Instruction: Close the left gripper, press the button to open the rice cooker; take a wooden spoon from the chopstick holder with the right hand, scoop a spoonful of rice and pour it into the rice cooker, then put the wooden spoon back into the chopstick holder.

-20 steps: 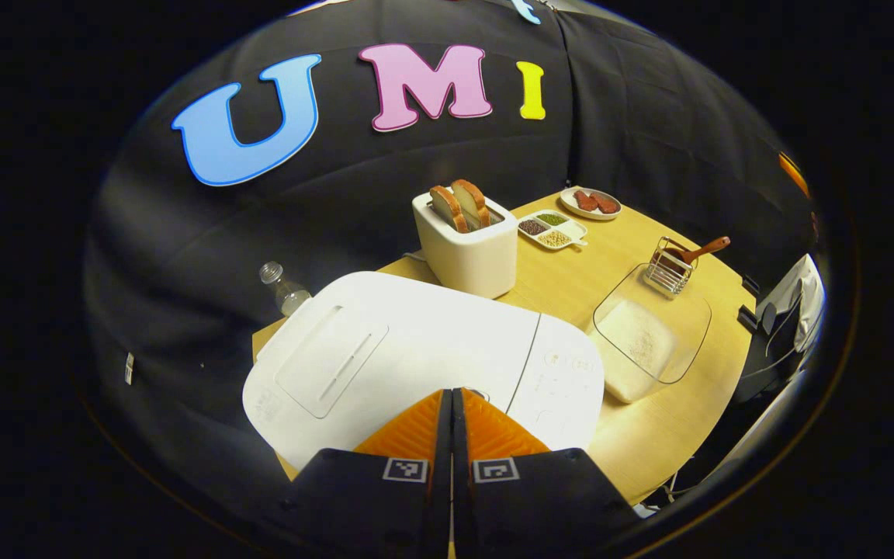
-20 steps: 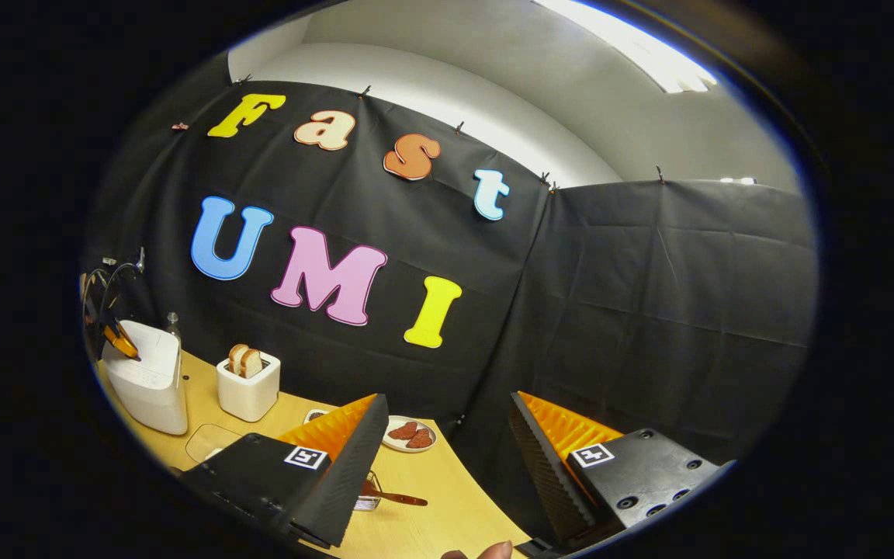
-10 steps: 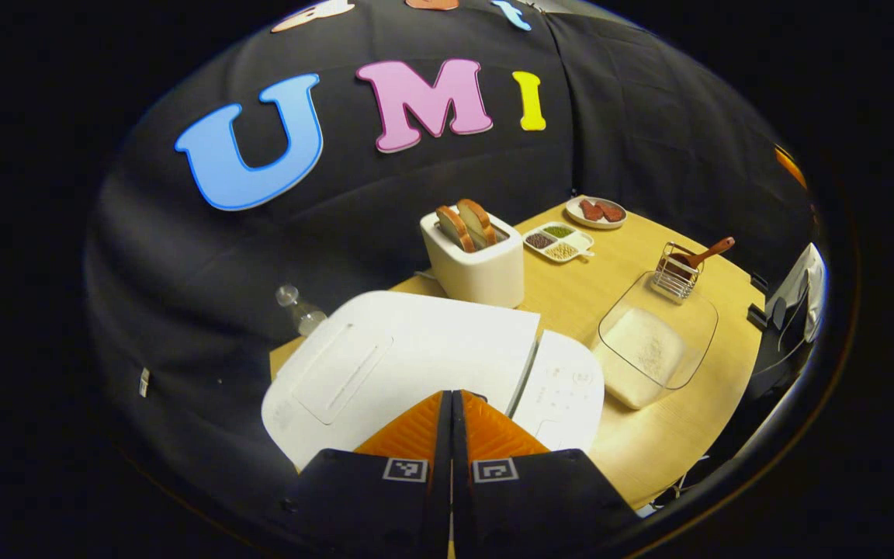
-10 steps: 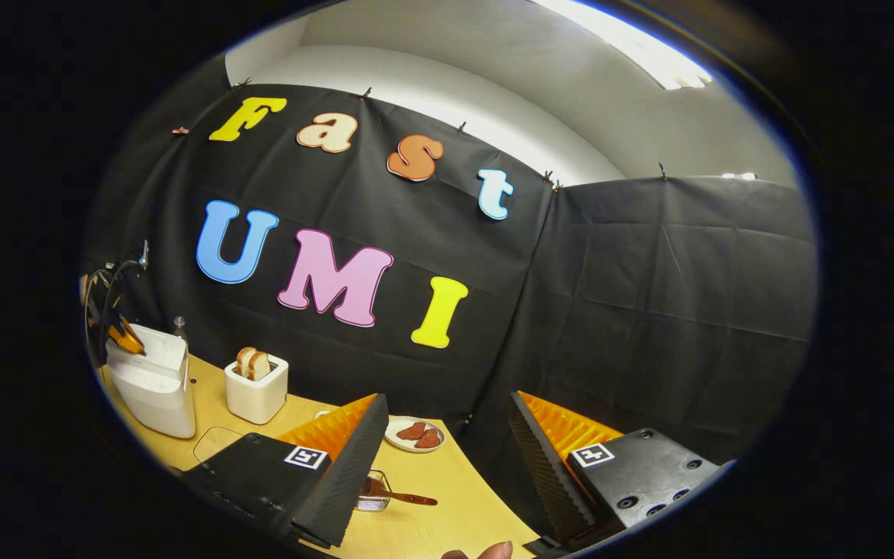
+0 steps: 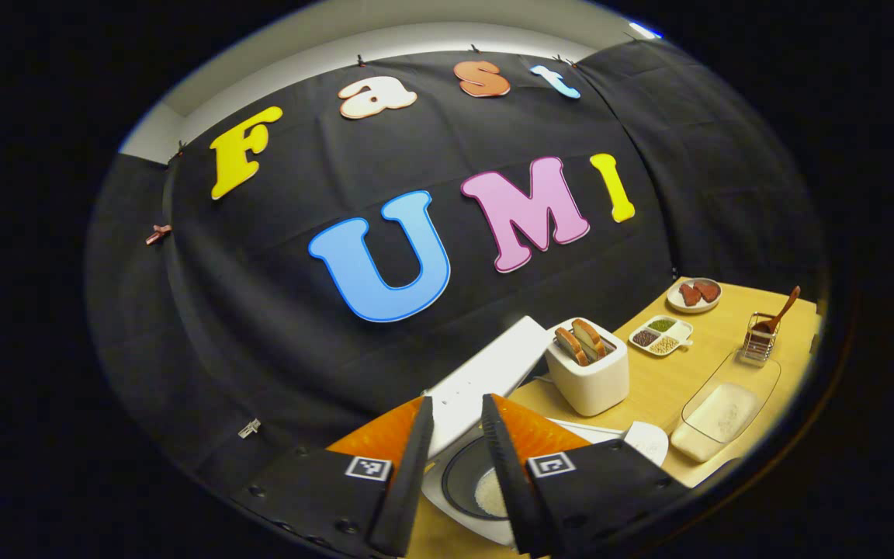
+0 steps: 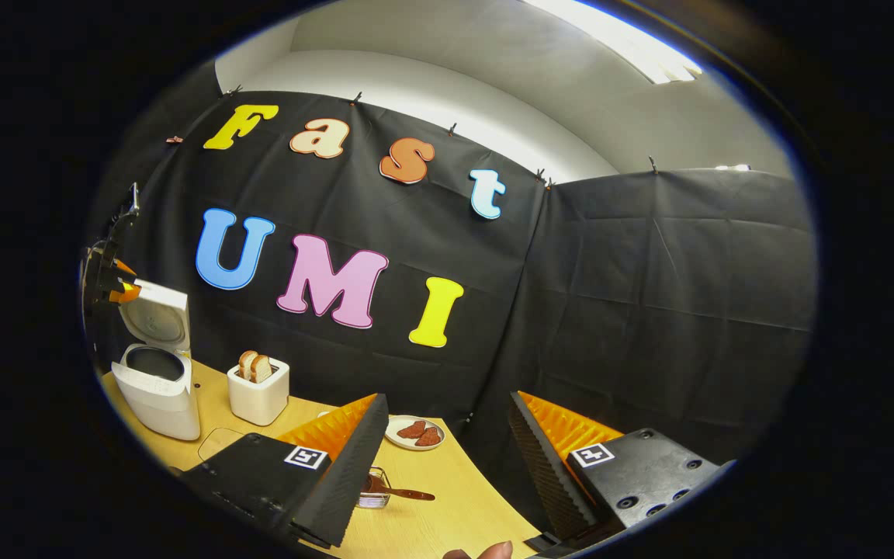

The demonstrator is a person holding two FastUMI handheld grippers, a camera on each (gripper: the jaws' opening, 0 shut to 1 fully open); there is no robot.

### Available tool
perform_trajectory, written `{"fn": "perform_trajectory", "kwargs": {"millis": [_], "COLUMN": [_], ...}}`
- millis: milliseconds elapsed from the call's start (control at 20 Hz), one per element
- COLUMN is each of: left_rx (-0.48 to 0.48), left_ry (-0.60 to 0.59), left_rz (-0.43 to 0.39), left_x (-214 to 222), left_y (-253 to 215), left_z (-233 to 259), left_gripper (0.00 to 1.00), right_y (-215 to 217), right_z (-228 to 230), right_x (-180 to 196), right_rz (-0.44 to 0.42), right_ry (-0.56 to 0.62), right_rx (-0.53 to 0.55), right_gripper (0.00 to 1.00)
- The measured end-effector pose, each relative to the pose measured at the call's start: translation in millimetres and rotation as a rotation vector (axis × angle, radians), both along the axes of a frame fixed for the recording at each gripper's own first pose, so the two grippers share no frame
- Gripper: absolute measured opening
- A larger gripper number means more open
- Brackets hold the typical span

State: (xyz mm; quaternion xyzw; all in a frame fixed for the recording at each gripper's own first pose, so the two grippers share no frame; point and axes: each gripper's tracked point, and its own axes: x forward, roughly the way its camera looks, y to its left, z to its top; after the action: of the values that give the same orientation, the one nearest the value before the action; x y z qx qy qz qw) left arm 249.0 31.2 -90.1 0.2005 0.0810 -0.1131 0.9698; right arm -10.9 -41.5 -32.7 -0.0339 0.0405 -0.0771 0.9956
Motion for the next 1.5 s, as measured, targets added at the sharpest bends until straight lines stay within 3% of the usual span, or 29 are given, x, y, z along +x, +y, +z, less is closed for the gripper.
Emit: {"fn": "perform_trajectory", "kwargs": {"millis": [50,150,250,350,450,600,800,1100,1500], "left_rx": [-0.024,-0.066,-0.127,-0.262,-0.366,-0.356,-0.339,-0.357,-0.372], "left_ry": [-0.012,-0.036,-0.072,-0.141,-0.108,-0.100,-0.097,-0.111,-0.072], "left_rz": [0.008,0.029,0.056,0.040,0.019,0.101,0.149,0.218,0.245], "left_x": [-8,-28,-51,-77,-105,-122,-157,-188,-201], "left_y": [4,9,13,5,-7,4,-8,-25,-53], "left_z": [4,11,21,45,45,41,40,41,34], "left_gripper": [0.71,0.90,0.96,0.96,0.96,0.96,0.98,0.97,0.97], "right_y": [-1,-2,-1,5,12,26,44,65,75], "right_z": [1,-2,-5,-11,-19,-34,-63,-142,-260], "right_x": [-1,-2,-2,-1,2,6,8,8,23], "right_rz": [0.004,0.009,0.017,0.040,0.072,0.123,0.184,0.241,0.209], "right_ry": [-0.002,0.000,0.003,0.003,0.008,0.020,0.053,0.183,0.389], "right_rx": [0.000,0.008,0.022,0.027,0.027,0.042,0.077,0.192,0.423], "right_gripper": [0.97,0.97,0.97,0.97,0.98,0.98,0.98,0.98,0.98]}}
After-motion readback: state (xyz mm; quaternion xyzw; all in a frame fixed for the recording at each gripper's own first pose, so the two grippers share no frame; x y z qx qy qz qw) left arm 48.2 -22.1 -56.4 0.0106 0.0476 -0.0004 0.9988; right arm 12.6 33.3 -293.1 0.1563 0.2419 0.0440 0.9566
